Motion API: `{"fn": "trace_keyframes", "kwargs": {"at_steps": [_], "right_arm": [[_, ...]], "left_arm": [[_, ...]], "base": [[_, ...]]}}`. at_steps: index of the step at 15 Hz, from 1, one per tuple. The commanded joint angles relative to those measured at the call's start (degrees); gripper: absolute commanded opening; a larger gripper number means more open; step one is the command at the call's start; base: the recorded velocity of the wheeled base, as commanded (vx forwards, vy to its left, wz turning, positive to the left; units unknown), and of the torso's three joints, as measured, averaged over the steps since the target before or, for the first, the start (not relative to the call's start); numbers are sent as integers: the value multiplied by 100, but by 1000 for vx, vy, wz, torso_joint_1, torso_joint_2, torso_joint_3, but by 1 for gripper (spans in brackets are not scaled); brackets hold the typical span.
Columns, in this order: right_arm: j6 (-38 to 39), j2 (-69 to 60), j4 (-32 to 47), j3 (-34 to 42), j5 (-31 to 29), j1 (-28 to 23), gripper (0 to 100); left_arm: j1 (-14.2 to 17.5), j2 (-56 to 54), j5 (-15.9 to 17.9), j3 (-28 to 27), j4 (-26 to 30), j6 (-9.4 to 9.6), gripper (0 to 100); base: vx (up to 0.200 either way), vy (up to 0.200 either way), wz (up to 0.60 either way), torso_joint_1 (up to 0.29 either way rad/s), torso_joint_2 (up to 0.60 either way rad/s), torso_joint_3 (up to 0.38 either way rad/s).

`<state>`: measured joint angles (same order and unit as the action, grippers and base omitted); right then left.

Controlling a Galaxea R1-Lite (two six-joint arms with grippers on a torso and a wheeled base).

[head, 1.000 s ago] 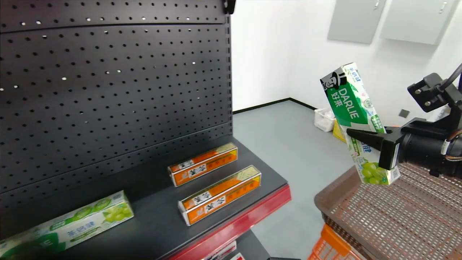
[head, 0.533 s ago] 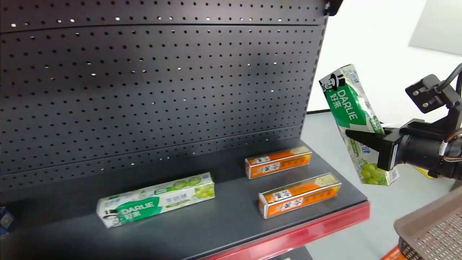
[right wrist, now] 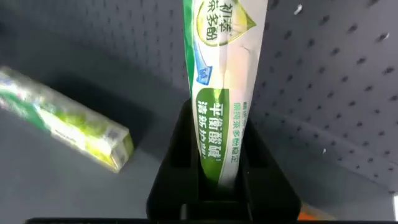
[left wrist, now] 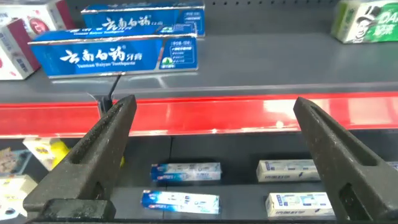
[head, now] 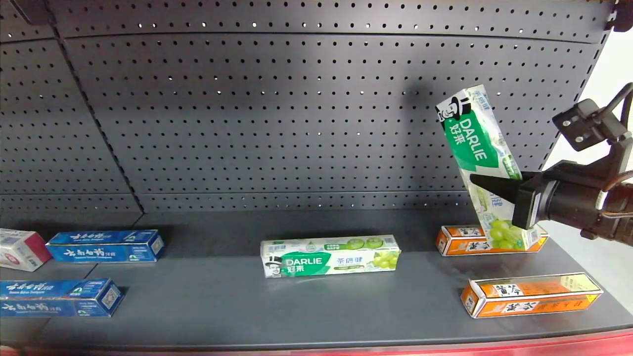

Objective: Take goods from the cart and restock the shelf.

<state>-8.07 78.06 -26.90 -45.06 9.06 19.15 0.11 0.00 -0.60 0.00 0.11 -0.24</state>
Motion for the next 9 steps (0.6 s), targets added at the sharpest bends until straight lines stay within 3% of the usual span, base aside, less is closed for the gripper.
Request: {"fn": "trace_keyframes", "kwargs": {"at_steps": [1, 9], "right_arm": [[69, 52, -96, -65, 26, 1, 0], [412, -36, -104, -126, 386, 133, 0]], "left_arm": [[7, 0, -2, 0, -2, -2, 100], [7, 0, -2, 0, -2, -2, 100]], "base": [[0, 0, 0, 0, 0, 0], [0, 0, 0, 0, 0, 0]]}}
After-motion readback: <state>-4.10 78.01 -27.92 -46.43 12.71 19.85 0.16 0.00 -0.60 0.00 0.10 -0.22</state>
